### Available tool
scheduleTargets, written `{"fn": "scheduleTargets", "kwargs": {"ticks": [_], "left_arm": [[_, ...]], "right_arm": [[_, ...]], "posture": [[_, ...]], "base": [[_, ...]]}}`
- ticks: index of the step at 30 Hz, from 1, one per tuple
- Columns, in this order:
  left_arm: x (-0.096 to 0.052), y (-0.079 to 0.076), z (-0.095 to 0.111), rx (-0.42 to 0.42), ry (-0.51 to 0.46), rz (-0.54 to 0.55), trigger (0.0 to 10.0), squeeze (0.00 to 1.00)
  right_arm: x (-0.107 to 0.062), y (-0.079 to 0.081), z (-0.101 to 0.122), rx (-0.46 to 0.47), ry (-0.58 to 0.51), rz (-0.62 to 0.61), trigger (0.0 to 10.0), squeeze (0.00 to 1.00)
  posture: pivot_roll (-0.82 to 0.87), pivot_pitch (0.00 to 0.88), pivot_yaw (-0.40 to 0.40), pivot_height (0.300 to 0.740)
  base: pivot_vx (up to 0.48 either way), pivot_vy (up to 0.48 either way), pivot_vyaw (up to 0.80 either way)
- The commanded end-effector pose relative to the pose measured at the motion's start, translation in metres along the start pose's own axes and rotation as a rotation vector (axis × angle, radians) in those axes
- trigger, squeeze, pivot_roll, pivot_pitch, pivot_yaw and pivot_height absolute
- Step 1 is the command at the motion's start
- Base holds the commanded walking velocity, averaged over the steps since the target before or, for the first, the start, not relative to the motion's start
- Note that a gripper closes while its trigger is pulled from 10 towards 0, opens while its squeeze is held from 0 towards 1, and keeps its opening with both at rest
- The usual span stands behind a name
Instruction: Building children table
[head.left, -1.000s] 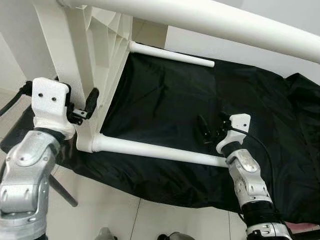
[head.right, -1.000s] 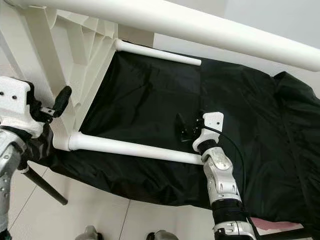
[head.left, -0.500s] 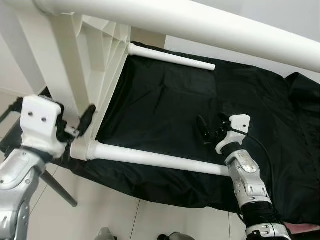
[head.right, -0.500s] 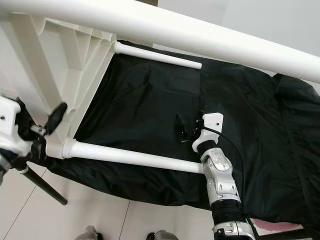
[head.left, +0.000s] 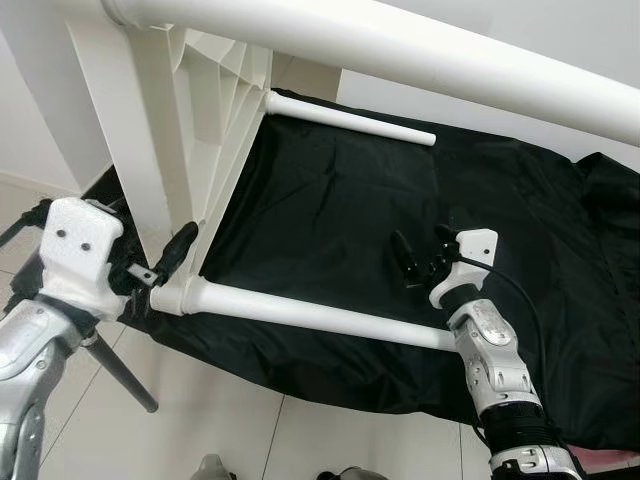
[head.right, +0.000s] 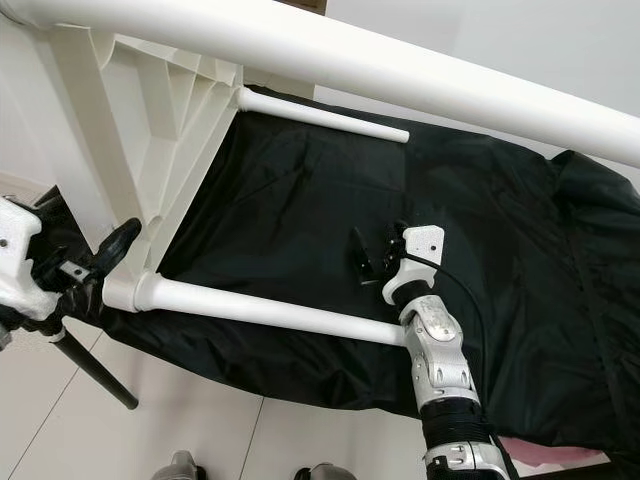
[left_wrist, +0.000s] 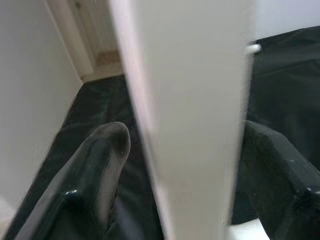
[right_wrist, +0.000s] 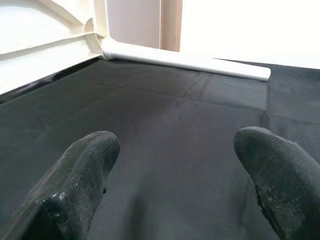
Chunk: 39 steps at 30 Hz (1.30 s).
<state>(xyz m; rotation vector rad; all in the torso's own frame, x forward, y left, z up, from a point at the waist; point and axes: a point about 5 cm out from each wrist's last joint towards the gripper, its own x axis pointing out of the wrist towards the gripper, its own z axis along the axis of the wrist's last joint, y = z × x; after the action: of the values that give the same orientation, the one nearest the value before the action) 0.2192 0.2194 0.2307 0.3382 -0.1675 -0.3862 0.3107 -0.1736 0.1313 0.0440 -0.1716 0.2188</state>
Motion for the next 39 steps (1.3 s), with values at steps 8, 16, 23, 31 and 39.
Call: {"fn": "scheduleTargets", "kwargs": {"ticks": [8,16,23,31,39], "left_arm": [[-0.016,-0.005,0.006,0.004,0.034,-0.105,10.0,0.00],[-0.029,-0.007,0.011,-0.026,0.065,-0.177,10.0,0.00],[-0.037,-0.002,0.017,-0.069,0.082,-0.227,10.0,0.00],[-0.035,-0.015,0.032,-0.117,0.051,-0.437,10.0,0.00],[-0.031,-0.028,0.035,-0.119,0.063,-0.581,10.0,0.00]], "right_arm": [[-0.001,-0.001,-0.002,0.006,0.002,-0.011,10.0,0.00],[0.002,0.002,-0.003,0.015,0.004,0.003,10.0,0.00],[0.004,0.003,-0.003,0.016,0.004,0.008,10.0,0.00],[0.004,0.001,-0.001,0.013,-0.002,0.001,10.0,0.00],[0.003,-0.002,-0.002,0.006,-0.003,-0.010,10.0,0.00]], "posture": [[0.09,0.068,-0.106,0.740],[0.11,0.064,-0.120,0.740],[0.11,0.056,-0.124,0.740],[0.11,0.054,-0.120,0.740],[0.10,0.052,-0.109,0.740]], "base": [[0.000,0.000,0.00],[0.000,0.000,0.00],[0.000,0.000,0.00],[0.000,0.000,0.00],[0.000,0.000,0.00]]}}
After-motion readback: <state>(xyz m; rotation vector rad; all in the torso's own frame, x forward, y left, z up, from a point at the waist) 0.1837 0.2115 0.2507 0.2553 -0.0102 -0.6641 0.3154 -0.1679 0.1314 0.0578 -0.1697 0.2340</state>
